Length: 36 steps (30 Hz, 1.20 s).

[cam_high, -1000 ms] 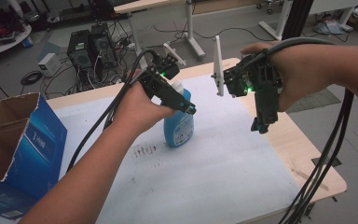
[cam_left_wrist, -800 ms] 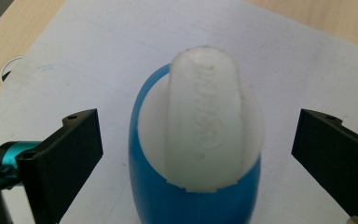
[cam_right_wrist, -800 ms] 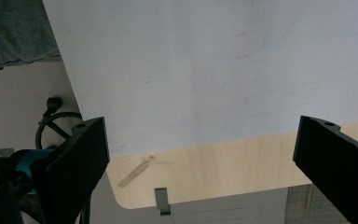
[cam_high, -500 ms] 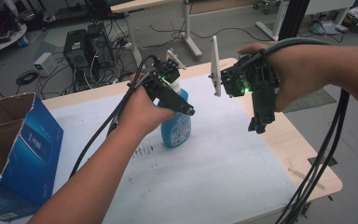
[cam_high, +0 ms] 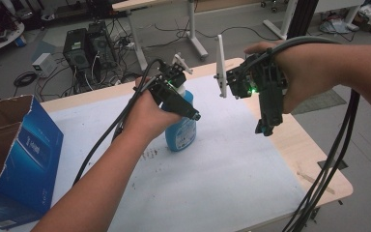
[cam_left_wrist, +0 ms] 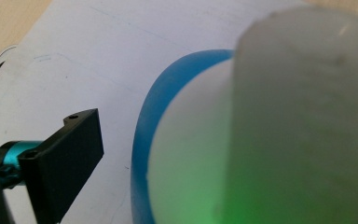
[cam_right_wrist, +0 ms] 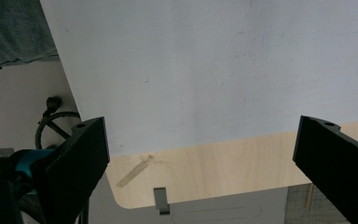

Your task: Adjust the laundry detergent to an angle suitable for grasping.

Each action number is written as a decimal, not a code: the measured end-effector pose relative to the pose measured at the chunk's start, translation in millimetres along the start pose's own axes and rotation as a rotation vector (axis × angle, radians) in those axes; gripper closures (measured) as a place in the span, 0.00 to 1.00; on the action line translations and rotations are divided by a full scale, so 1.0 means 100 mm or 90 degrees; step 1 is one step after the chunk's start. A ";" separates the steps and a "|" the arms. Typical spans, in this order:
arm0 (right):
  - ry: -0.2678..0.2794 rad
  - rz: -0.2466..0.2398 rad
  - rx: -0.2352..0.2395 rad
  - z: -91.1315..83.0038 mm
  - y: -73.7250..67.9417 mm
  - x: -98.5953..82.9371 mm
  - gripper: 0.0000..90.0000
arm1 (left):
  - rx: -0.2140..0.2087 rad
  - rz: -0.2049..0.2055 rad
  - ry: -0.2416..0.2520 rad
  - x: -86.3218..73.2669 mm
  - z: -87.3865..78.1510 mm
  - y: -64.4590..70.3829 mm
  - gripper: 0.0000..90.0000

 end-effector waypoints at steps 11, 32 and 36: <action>-0.001 -0.003 0.001 0.00 0.01 0.02 0.03 | 0.005 0.009 -0.017 -0.01 -0.01 0.00 0.11; -0.004 0.000 -0.004 0.00 -0.01 0.02 0.03 | 0.005 0.011 -0.019 0.00 0.00 0.02 0.27; -0.003 -0.002 -0.005 0.00 -0.01 0.02 0.03 | 0.011 0.009 -0.024 -0.01 0.01 0.02 0.27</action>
Point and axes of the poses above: each handheld gripper's, and its own axes: z roughly forward along the jaws, x roughly out of its top, y roughly to its right, the point moved 2 cm from there along z, roughly forward along the jaws, and after that the axes turned 13 degrees about z, right-handed, at the moved point
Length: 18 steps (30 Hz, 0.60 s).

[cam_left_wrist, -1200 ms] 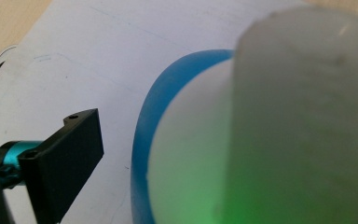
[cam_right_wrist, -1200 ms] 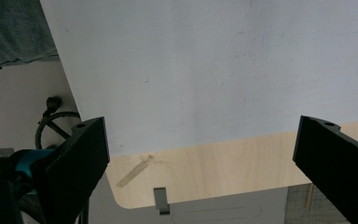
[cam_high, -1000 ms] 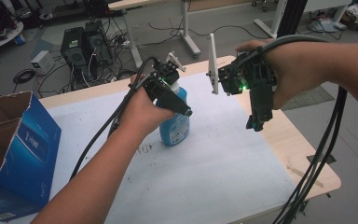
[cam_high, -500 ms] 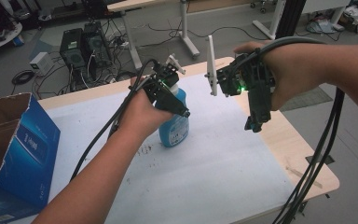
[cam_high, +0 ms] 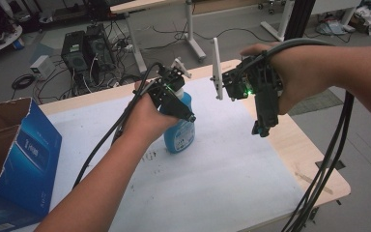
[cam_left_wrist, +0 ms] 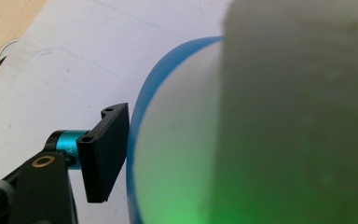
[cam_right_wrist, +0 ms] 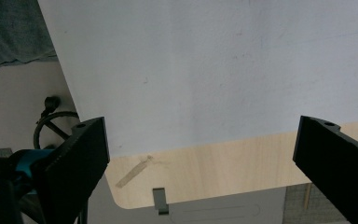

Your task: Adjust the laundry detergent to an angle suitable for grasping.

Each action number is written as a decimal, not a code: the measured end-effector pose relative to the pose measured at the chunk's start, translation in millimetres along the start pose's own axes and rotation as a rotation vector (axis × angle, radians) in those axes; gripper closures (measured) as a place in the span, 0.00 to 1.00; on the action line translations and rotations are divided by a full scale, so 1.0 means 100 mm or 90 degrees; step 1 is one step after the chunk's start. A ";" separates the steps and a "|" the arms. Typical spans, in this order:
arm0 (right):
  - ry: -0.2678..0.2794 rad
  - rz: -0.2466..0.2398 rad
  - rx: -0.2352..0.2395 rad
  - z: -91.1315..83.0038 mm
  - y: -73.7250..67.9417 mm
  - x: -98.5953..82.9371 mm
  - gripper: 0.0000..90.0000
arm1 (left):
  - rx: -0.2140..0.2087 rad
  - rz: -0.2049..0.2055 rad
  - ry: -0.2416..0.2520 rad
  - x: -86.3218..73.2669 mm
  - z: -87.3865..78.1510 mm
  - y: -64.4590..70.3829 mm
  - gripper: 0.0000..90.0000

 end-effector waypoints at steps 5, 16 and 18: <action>0.000 -0.003 -0.004 0.01 0.00 0.01 0.03 | 0.003 0.004 -0.004 0.00 0.00 0.01 0.32; -0.002 -0.006 -0.010 0.00 -0.01 0.02 0.03 | -0.012 0.014 -0.008 -0.01 0.04 0.04 0.42; -0.001 -0.005 -0.010 0.01 -0.01 0.02 0.03 | -0.011 0.015 -0.010 0.00 0.04 0.04 0.44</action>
Point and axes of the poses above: each handheld gripper's, and its own axes: z roughly forward along the jaws, x roughly out of its top, y roughly to its right, the point moved 2 cm from there along z, roughly forward along the jaws, and after that the axes turned 13 degrees about z, right-handed, at the moved point
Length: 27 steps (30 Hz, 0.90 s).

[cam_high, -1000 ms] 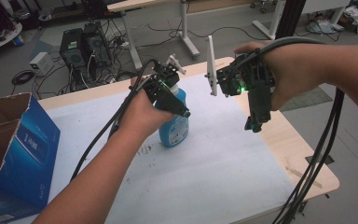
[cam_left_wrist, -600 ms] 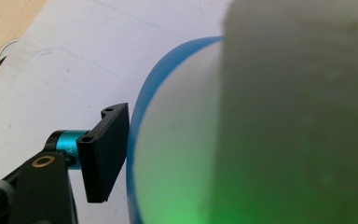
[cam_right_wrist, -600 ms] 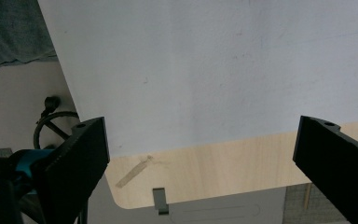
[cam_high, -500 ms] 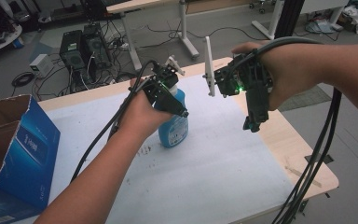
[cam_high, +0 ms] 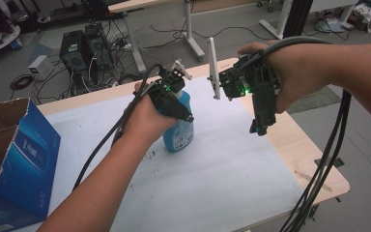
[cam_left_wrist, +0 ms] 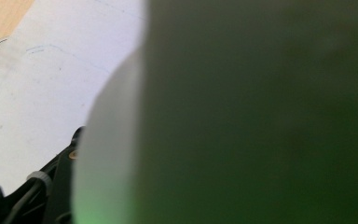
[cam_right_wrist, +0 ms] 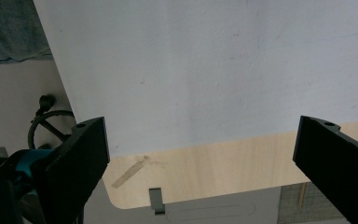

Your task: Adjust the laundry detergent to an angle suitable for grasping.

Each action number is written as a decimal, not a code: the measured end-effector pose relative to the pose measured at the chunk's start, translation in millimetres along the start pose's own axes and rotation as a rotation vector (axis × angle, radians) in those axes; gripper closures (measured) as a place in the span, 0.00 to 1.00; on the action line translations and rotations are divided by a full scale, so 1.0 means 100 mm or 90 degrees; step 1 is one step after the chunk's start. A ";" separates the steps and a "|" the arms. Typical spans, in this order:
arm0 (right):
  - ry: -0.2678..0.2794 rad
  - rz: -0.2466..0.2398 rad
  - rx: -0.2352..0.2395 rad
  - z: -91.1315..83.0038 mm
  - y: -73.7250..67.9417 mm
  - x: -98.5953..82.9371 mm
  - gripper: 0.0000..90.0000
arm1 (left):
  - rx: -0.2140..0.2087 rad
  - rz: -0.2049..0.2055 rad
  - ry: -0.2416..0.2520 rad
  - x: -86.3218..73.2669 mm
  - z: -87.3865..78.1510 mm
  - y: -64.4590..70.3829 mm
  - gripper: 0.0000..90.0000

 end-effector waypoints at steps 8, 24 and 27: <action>-0.003 0.003 0.001 0.01 0.00 0.00 0.03 | -0.006 -0.003 0.011 -0.01 -0.01 -0.01 0.45; -0.005 -0.011 0.001 0.03 -0.04 0.10 0.03 | -0.013 0.061 0.019 -0.11 -0.48 0.02 0.46; -0.007 -0.016 0.000 0.03 -0.05 0.14 0.03 | -0.022 0.082 0.020 -0.16 -0.60 0.02 0.46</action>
Point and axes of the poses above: each handheld gripper's, and its own axes: z roughly forward along the jaws, x roughly out of its top, y roughly to its right, the point moved 2 cm from there along z, roughly forward along the jaws, and after that the axes turned 13 degrees about z, right-handed, at the moved point
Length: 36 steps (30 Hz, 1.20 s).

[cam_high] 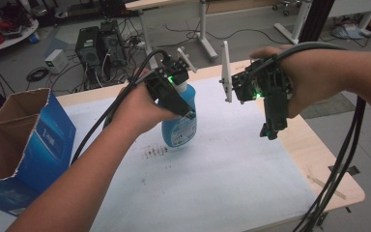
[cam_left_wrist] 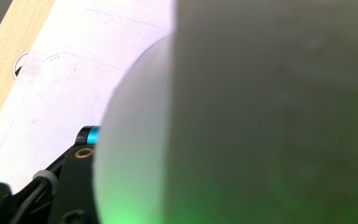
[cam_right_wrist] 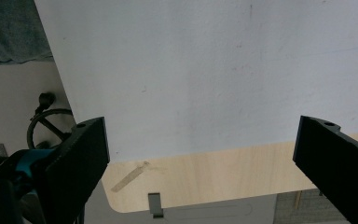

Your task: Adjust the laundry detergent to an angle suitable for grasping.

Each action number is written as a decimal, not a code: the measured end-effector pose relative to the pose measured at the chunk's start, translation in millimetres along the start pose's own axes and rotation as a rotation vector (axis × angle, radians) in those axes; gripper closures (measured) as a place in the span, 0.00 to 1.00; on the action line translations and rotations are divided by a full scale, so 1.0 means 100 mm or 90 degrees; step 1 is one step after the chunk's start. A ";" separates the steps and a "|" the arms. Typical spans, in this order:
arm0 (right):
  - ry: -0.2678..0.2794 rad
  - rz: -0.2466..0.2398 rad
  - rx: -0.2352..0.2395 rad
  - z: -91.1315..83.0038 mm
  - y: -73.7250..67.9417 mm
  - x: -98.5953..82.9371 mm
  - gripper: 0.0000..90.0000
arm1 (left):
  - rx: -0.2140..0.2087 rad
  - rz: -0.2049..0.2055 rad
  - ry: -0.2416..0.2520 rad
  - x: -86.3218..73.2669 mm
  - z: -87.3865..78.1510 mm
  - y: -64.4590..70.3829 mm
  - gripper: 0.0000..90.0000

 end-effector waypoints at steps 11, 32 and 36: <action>-0.007 -0.017 -0.004 -0.02 -0.08 0.14 0.03 | -0.037 0.044 0.020 -0.22 -0.44 0.11 0.47; -0.011 -0.045 -0.003 0.01 -0.18 0.38 0.03 | -0.131 0.136 0.044 -0.69 -0.79 0.27 0.47; -0.012 -0.047 -0.002 0.01 -0.19 0.40 0.03 | -0.150 0.153 0.040 -0.75 -0.77 0.31 0.48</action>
Point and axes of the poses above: each handheld gripper's, and its own axes: z roughly forward along the jaws, x roughly out of its top, y roughly to its right, the point moved 2 cm from there along z, roughly forward along the jaws, and after that the axes turned 13 degrees about z, right-handed, at the moved point
